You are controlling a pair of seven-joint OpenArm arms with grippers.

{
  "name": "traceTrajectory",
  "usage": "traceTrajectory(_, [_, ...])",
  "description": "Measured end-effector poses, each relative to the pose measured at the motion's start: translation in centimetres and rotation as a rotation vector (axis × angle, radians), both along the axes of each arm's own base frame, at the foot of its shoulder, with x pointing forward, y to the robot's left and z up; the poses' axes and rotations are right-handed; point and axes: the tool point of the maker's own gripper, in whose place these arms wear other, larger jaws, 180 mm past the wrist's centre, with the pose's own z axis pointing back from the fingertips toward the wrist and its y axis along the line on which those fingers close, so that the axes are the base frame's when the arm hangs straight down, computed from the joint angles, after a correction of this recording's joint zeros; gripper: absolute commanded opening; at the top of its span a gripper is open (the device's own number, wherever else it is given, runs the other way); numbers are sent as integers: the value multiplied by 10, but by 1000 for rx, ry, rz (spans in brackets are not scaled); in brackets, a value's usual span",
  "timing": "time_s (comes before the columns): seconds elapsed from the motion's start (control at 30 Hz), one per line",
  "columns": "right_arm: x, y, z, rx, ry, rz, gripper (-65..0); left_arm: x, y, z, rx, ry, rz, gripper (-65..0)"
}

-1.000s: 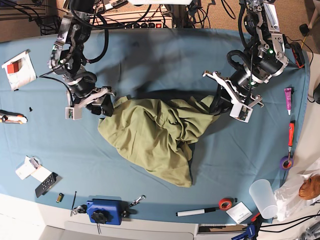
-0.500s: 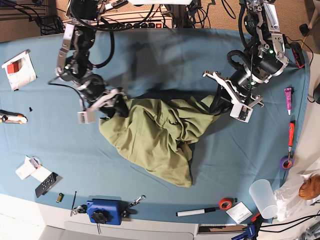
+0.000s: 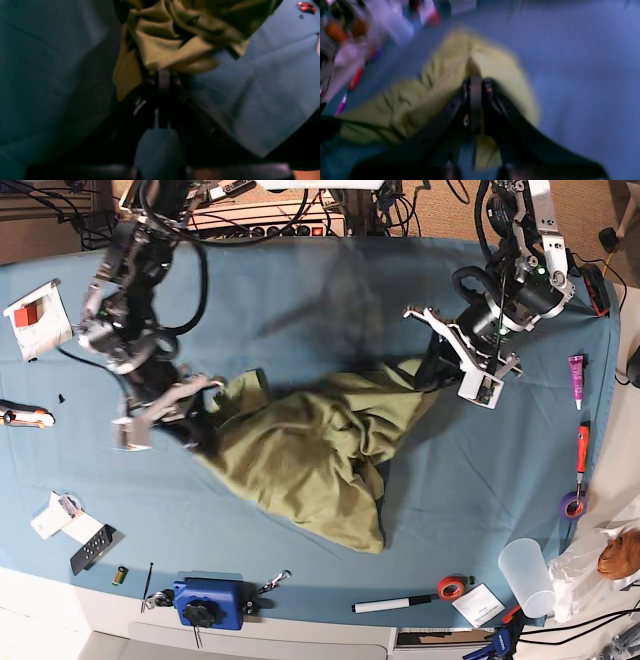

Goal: Layout the t-shirt on the table in an organized manner, then fold the t-shirt properly
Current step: 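Lift the t-shirt with both grippers and stretch it apart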

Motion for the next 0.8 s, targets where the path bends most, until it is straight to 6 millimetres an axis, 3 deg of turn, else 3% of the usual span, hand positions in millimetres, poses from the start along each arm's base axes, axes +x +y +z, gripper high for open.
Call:
traceTrajectory(0.1, [-4, -14, 26, -46, -63, -28, -650, 0, -3, 6, -24, -13, -6, -650])
traceTrajectory(0.23, [-13, -39, 54, -97, -140, -103, -650, -4, -13, 35, -84, -62, -46, -650])
traceTrajectory(0.37, [-26, -64, 79, -124, -209, -187, -650, -11, 2, 63, -61, -140, -8, -650])
traceTrajectory(0.53, [-31, -77, 82, -140, -212, -226, -650, -13, 20, 90, -1, -270, 3, -650])
traceTrajectory(0.8, [-27, -81, 89, -132, -237, -255, -650, -4, 31, 102, 30, -347, 41, -650])
